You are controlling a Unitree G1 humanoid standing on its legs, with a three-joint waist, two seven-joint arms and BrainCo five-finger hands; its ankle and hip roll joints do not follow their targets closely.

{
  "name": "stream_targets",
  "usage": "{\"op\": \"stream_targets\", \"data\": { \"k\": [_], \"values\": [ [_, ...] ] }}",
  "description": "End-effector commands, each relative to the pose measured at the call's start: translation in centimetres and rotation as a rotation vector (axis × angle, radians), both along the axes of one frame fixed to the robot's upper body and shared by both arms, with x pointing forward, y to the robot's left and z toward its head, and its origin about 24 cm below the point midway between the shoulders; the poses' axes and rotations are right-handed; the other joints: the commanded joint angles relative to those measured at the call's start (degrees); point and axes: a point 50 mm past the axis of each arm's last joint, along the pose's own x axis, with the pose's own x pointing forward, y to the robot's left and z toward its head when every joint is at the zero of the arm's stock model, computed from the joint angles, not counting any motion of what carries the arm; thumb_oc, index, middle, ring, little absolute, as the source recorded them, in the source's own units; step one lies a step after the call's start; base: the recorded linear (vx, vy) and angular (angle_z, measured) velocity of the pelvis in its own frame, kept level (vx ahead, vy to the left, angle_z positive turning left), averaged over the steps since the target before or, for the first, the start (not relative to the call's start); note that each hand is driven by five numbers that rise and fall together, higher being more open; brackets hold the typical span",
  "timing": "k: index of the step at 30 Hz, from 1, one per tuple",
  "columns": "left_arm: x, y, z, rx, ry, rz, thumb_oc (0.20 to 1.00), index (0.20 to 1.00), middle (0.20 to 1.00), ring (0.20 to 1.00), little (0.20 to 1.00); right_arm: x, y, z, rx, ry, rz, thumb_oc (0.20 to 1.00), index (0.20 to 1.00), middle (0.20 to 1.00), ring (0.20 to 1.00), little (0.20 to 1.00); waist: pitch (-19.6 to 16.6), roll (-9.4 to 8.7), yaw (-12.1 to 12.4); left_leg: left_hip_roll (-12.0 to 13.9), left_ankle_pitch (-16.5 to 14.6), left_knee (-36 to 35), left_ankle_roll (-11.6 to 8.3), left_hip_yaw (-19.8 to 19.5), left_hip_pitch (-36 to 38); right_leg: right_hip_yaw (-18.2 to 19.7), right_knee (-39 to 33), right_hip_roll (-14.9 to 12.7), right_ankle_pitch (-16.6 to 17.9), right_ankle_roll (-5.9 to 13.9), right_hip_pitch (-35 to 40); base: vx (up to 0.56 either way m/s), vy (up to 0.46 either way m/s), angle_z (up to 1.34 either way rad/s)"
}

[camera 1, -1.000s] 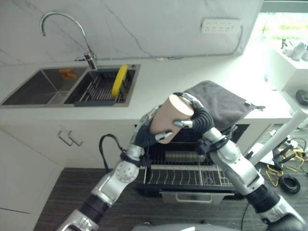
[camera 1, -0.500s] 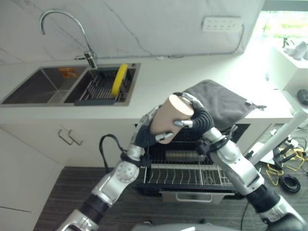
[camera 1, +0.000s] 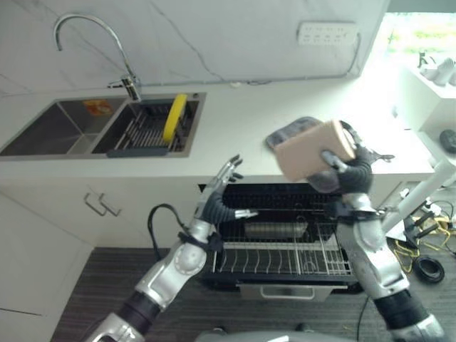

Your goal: Place the dishes in the dishwasher.

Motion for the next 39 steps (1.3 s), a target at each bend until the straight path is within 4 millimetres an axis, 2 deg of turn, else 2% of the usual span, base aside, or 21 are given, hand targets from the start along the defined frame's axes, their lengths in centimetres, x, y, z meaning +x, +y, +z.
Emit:
{"op": "stream_targets", "data": {
  "k": [1, 7, 10, 11, 14, 17, 18, 21, 23, 27, 32, 34, 35, 36, 37, 39],
  "values": [
    [0.5, 0.3, 1.8, 0.007, -0.116, -0.006, 1.000, 1.000, 1.000, 1.000, 1.000, -0.2, 0.5, 3.8, 0.117, -0.238, 0.018, 0.200, 0.200, 0.200, 0.200, 0.200, 0.05, -1.31, -0.18, 2.55, -2.87, 4.33, 0.31, 0.10, 0.69, 2.17, 7.44, -4.53, -6.36, 2.55, 0.36, -0.01, -0.002, -0.03],
    [0.7, 1.2, 1.9, -0.006, -0.112, 0.037, 1.000, 1.000, 1.000, 1.000, 1.000, -0.4, -1.2, 3.2, 0.148, -0.233, -0.042, 0.200, 0.200, 0.200, 0.200, 0.200, -0.06, -1.29, -0.80, 2.49, -2.74, 4.02, 0.30, 0.41, 0.76, 2.59, 7.06, -4.32, -6.24, 2.60, 0.33, 0.00, -0.001, -0.01],
    [0.6, 2.1, 1.8, -0.025, -0.103, 0.070, 1.000, 1.000, 1.000, 1.000, 1.000, -0.5, -1.7, 2.3, 0.127, -0.179, -0.045, 0.200, 0.200, 0.200, 0.200, 0.200, -0.02, -1.35, -1.12, 2.38, -2.62, 3.84, 0.33, 0.50, 0.66, 2.78, 7.03, -4.29, -6.16, 2.65, 0.12, 0.01, 0.011, -0.03],
    [0.4, 2.5, 1.8, -0.020, -0.090, 0.056, 1.000, 1.000, 1.000, 1.000, 1.000, -0.5, -2.0, 1.5, 0.129, -0.132, -0.033, 0.200, 0.200, 0.200, 0.200, 0.200, 0.04, -1.43, -1.36, 2.29, -2.58, 3.72, 0.42, 0.70, 0.56, 2.83, 7.05, -4.36, -6.03, 2.81, -0.14, 0.00, 0.000, 0.00],
    [-0.1, 2.6, 1.0, 0.104, 0.034, -0.102, 1.000, 1.000, 1.000, 1.000, 1.000, -0.8, -2.9, -1.0, 0.112, -0.035, -0.023, 0.200, 0.200, 0.200, 0.200, 0.200, 0.29, -1.45, -2.01, 2.22, -2.69, 3.76, 0.48, 1.65, 0.49, 2.55, 6.84, -4.65, -5.65, 3.45, -0.41, 0.00, 0.000, 0.00],
    [-0.4, 3.2, 0.4, 0.166, 0.093, -0.138, 1.000, 1.000, 1.000, 1.000, 1.000, -1.0, -3.5, -2.1, 0.082, 0.009, -0.010, 0.200, 0.200, 0.200, 0.200, 0.200, 0.52, -1.25, -2.48, 2.12, -2.76, 3.82, 0.58, 2.06, 0.33, 2.52, 6.78, -4.87, -5.37, 3.78, -0.82, 0.00, 0.008, -0.02],
    [-1.0, 3.9, -0.2, 0.225, 0.155, -0.191, 1.000, 1.000, 1.000, 1.000, 1.000, -1.4, -4.1, -3.2, 0.058, 0.062, 0.001, 0.200, 0.200, 0.200, 0.200, 0.200, 0.92, -0.92, -2.90, 1.96, -2.88, 4.17, 0.67, 2.30, -0.10, 2.70, 6.81, -5.10, -5.08, 4.16, -1.41, -0.02, 0.026, -0.15],
    [-1.5, 4.1, -0.9, 0.294, 0.231, -0.269, 1.000, 1.000, 1.000, 1.000, 1.000, -1.6, -4.7, -3.9, 0.048, 0.091, 0.004, 0.200, 0.200, 0.200, 0.200, 0.200, 1.24, -0.63, -3.24, 1.91, -3.08, 4.73, 0.81, 2.42, -0.56, 2.93, 6.96, -5.31, -4.91, 4.38, -1.91, -0.01, 0.013, -0.08],
    [-2.1, 4.1, -2.4, 0.412, 0.347, -0.368, 1.000, 1.000, 1.000, 1.000, 1.000, -1.7, -5.1, -4.8, 0.028, 0.123, 0.023, 0.200, 0.200, 0.200, 0.200, 0.200, 1.83, -0.05, -3.95, 1.80, -3.56, 5.65, 0.98, 2.55, -1.08, 3.26, 7.16, -5.81, -4.62, 4.92, -2.67, 0.00, 0.000, 0.00],
    [-2.5, 4.2, -4.1, 0.525, 0.562, -0.469, 1.000, 1.000, 1.000, 1.000, 1.000, -1.4, -5.4, -5.0, -0.019, 0.154, 0.038, 0.200, 0.200, 0.200, 0.200, 0.200, 2.52, 0.87, -4.67, 1.63, -4.38, 7.32, 1.27, 2.76, -2.05, 3.85, 7.70, -6.61, -4.44, 5.48, -3.87, 0.01, 0.039, -0.04],
    [-2.8, 4.2, -5.1, 0.660, 0.683, -0.537, 1.000, 1.000, 1.000, 1.000, 1.000, -0.5, -5.2, -4.9, -0.091, 0.189, 0.051, 0.200, 0.200, 0.200, 0.200, 0.200, 3.48, 1.88, -5.14, 1.47, -4.99, 8.62, 1.52, 2.91, -2.94, 4.18, 8.27, -7.37, -4.25, 6.03, -4.95, 0.02, 0.030, -0.09],
    [-2.8, 4.1, -5.6, 0.812, 0.718, -0.557, 1.000, 1.000, 1.000, 1.000, 1.000, 0.2, -5.1, -4.8, -0.089, 0.211, 0.099, 0.200, 0.200, 0.200, 0.200, 0.200, 4.16, 2.33, -5.16, 1.42, -5.12, 9.20, 1.50, 2.59, -3.61, 4.24, 8.75, -7.77, -4.17, 6.28, -5.70, 0.00, 0.000, 0.00],
    [-2.4, 4.4, -6.1, 0.920, 0.733, -0.531, 1.000, 1.000, 1.000, 1.000, 1.000, 1.2, -4.7, -4.2, -0.085, 0.223, 0.138, 0.200, 0.200, 0.200, 0.200, 0.200, 5.11, 2.50, -4.99, 1.34, -5.17, 9.62, 1.48, 2.26, -4.60, 4.33, 9.21, -8.18, -4.10, 6.52, -6.70, -0.10, -0.019, 0.02],
    [-1.5, 4.5, -5.7, 0.980, 0.692, -0.476, 1.000, 1.000, 1.000, 1.000, 1.000, 2.2, -4.4, -3.2, -0.149, 0.211, 0.149, 0.200, 0.200, 0.200, 0.200, 0.200, 6.63, 2.38, -4.29, 1.28, -4.84, 9.98, 1.52, 1.82, -6.19, 4.40, 9.32, -8.46, -3.66, 6.64, -7.96, -0.21, -0.112, 0.11],
    [-0.3, 4.5, -4.6, 0.984, 0.561, -0.376, 1.000, 1.000, 1.000, 1.000, 1.000, 3.4, -4.8, -1.4, -0.223, 0.194, 0.122, 0.200, 0.200, 0.200, 0.200, 0.200, 8.80, 1.96, -3.12, 1.30, -4.55, 10.36, 1.48, 0.93, -8.14, 4.60, 9.47, -8.53, -3.26, 6.69, -9.48, -0.20, -0.125, 0.24],
    [0.3, 4.5, -3.9, 0.981, 0.511, -0.341, 1.000, 1.000, 1.000, 1.000, 1.000, 3.9, -5.3, -0.6, -0.272, 0.184, 0.093, 0.200, 0.200, 0.200, 0.200, 0.200, 9.86, 1.67, -2.39, 1.26, -4.44, 10.61, 1.46, 0.06, -9.19, 4.81, 9.53, -8.45, -3.06, 6.63, -10.20, -0.11, -0.096, 0.29]
  ]
}}
